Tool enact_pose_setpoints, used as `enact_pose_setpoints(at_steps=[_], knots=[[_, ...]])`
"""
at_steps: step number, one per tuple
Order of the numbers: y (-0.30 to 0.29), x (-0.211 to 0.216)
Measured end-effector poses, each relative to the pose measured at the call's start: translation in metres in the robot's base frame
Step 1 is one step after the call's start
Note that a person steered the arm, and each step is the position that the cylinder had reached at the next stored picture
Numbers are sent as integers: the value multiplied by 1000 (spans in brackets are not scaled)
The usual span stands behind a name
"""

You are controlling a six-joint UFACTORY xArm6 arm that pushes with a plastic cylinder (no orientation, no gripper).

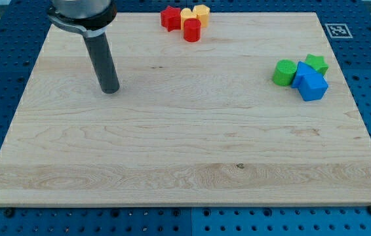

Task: Move your arm towards top right

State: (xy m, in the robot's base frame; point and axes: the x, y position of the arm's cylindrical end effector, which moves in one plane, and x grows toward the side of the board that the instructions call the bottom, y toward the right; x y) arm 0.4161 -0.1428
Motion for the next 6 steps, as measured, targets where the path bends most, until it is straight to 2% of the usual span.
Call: enact_pose_setpoints(at_steps=[2, 4, 6], knots=[[18, -11], [98, -56], [161, -76]])
